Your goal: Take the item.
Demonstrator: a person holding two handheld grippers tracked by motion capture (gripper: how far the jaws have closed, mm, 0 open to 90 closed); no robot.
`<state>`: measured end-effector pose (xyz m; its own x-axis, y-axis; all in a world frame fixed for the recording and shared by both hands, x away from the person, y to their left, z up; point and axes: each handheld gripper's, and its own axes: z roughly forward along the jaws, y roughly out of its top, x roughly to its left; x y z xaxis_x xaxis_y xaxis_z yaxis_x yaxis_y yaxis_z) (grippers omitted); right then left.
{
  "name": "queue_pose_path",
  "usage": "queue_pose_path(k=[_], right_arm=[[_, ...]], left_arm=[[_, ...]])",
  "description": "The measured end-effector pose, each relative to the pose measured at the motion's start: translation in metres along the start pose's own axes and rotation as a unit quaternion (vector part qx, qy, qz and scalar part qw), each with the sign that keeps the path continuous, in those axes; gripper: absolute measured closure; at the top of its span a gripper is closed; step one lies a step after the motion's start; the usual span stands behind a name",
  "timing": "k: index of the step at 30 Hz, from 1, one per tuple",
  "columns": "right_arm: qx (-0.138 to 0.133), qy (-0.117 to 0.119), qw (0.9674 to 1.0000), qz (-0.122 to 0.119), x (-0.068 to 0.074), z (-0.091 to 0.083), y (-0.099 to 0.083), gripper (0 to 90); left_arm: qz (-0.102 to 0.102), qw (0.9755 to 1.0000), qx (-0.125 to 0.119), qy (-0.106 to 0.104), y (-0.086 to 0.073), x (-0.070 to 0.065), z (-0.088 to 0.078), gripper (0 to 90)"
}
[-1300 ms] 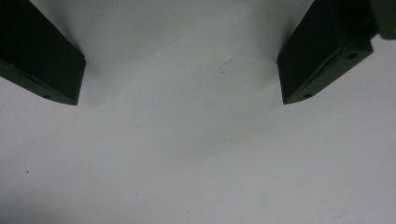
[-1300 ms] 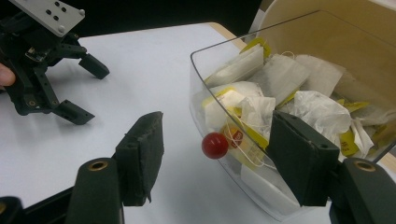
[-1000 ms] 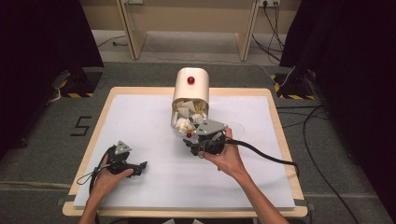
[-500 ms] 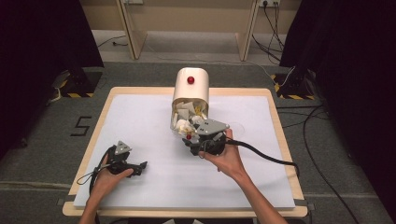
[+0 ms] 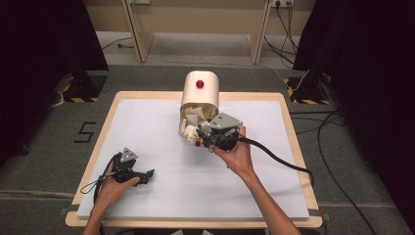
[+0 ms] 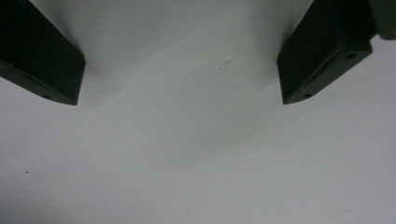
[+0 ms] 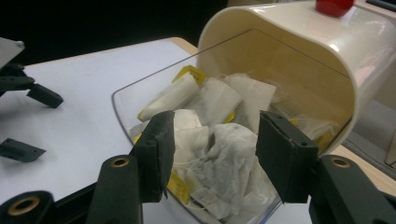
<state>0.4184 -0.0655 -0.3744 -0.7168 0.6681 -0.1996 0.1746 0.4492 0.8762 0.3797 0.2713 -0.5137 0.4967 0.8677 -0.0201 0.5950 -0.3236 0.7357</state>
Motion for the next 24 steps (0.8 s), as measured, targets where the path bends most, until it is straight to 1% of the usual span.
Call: queue_pose_path(k=[2,3,5,8,9,10,11,13,14,15,16,17,19,20,21,22,23,24], right_arm=[[0.003,-0.005,1.0000,0.003,-0.002,0.002,0.000,48.4],[0.010,-0.007,0.9999,0.004,-0.002,0.005,-0.001,49.3],[0.014,-0.006,0.9999,0.005,-0.002,0.007,-0.001,50.0],[0.033,-0.009,0.9994,0.007,-0.002,0.013,-0.005,54.3],[0.037,-0.010,0.9992,0.008,-0.003,0.015,-0.006,56.6],[0.037,-0.010,0.9992,0.008,-0.003,0.015,-0.006,56.6],[0.038,-0.006,0.9992,0.011,-0.004,0.017,-0.008,64.2],[0.037,-0.002,0.9992,0.013,-0.006,0.017,-0.009,69.5],[0.037,-0.002,0.9992,0.013,-0.006,0.017,-0.009,69.5],[0.034,0.002,0.9994,0.011,-0.006,0.017,-0.009,75.6],[0.034,0.002,0.9994,0.011,-0.006,0.017,-0.009,75.6],[0.026,0.004,0.9996,0.008,-0.006,0.016,-0.009,79.3],[0.016,0.009,0.9998,0.010,-0.006,0.015,-0.008,81.4],[0.016,0.009,0.9998,0.010,-0.006,0.015,-0.008,81.4],[0.005,0.010,0.9999,0.011,-0.007,0.012,-0.006,82.5],[0.005,0.010,0.9999,0.011,-0.007,0.012,-0.006,82.5],[-0.006,0.012,0.9998,0.014,-0.008,0.008,-0.004,83.0],[-0.006,0.012,0.9998,0.014,-0.008,0.008,-0.004,83.0]], left_arm=[[0.000,1.0000,0.000,0.000,0.000,0.000,0.000,0.0],[0.000,1.0000,0.000,0.000,0.000,0.000,0.000,0.0],[0.000,1.0000,0.000,0.000,0.000,0.000,0.000,0.0],[0.001,1.0000,0.001,0.000,0.000,0.000,0.000,0.0],[0.001,1.0000,0.001,0.000,0.000,0.000,0.000,0.0],[0.001,1.0000,0.001,0.000,0.000,0.000,0.000,0.0],[0.001,1.0000,0.001,0.000,0.000,0.000,0.000,0.0],[0.001,1.0000,0.001,0.000,0.000,0.000,0.000,0.0],[0.001,1.0000,0.001,0.000,0.000,0.000,0.000,0.0],[0.001,1.0000,0.001,0.000,0.000,0.000,0.000,0.0],[0.001,1.0000,0.001,0.000,0.000,0.000,0.000,0.0],[0.001,1.0000,0.001,0.000,0.000,0.000,0.000,0.0],[0.001,1.0000,0.001,0.000,0.000,0.000,0.000,0.0],[0.001,1.0000,0.001,0.000,0.000,0.000,0.000,0.0],[0.001,1.0000,0.001,0.000,0.000,0.000,0.000,0.0],[0.001,1.0000,0.001,0.000,0.000,0.000,0.000,0.0],[-0.001,1.0000,0.000,0.000,0.000,0.000,0.000,0.0],[-0.001,1.0000,0.000,0.000,0.000,0.000,0.000,0.0]])
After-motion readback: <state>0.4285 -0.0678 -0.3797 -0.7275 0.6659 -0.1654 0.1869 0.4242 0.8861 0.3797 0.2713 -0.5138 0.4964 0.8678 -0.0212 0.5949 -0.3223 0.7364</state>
